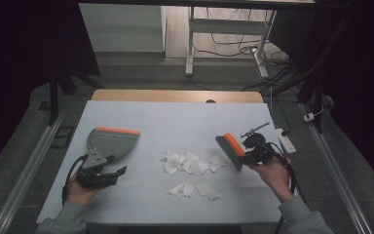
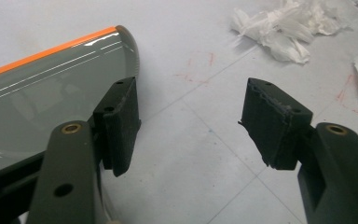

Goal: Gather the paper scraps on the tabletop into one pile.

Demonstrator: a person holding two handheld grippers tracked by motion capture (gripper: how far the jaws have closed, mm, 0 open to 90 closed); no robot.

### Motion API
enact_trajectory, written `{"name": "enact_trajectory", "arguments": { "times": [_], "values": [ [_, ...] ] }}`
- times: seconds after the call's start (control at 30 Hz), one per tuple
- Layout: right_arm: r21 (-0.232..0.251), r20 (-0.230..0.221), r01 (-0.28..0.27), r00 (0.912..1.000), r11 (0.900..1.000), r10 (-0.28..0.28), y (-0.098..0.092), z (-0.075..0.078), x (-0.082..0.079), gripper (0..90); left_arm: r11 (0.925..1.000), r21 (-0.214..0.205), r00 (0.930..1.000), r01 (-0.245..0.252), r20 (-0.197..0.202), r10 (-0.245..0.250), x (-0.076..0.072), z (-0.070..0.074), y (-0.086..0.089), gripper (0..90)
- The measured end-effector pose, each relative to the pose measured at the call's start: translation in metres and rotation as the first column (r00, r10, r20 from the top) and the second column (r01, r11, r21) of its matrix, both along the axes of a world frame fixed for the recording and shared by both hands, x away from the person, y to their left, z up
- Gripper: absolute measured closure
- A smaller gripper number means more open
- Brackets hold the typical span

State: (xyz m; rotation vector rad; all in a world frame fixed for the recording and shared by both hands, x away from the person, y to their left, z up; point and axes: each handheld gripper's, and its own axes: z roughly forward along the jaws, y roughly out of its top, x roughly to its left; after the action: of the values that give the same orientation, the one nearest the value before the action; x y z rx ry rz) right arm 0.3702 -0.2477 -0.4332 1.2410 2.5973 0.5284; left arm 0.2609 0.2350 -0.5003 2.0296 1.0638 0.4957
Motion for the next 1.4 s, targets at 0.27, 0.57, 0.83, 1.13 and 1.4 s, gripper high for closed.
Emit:
{"name": "enact_trajectory", "arguments": {
  "times": [0.27,0.57,0.83,1.13,1.4],
  "values": [
    [-0.076,-0.015,-0.089,0.996,0.9931,0.089,0.053,-0.014,0.016,71.0,1.0,-0.002,1.0,-0.004,0.001,0.004,-0.002,0.0,0.0,37.5],
    [0.032,0.017,-0.17,0.9853,0.9849,0.17,0.099,-0.013,0.025,70.9,1.0,-0.004,1.0,-0.006,-0.005,0.006,-0.002,-0.002,0.001,37.5],
    [0.128,0.114,-0.204,0.9751,0.9705,0.19,0.089,0.007,0.02,70.9,0.9999,-0.007,0.9999,-0.009,-0.01,0.009,-0.002,-0.003,0.003,37.6],
    [0.125,0.152,-0.321,0.9414,0.939,0.301,0.061,0.033,-0.009,70.9,0.9999,-0.006,0.9999,-0.012,-0.011,0.012,-0.002,-0.003,0.003,37.6],
    [0.066,0.002,-0.54,0.8408,0.8389,0.541,0.065,0.024,-0.055,70.9,0.9999,-0.008,0.9998,-0.014,-0.012,0.014,-0.001,-0.004,0.004,37.6]
  ]
}}
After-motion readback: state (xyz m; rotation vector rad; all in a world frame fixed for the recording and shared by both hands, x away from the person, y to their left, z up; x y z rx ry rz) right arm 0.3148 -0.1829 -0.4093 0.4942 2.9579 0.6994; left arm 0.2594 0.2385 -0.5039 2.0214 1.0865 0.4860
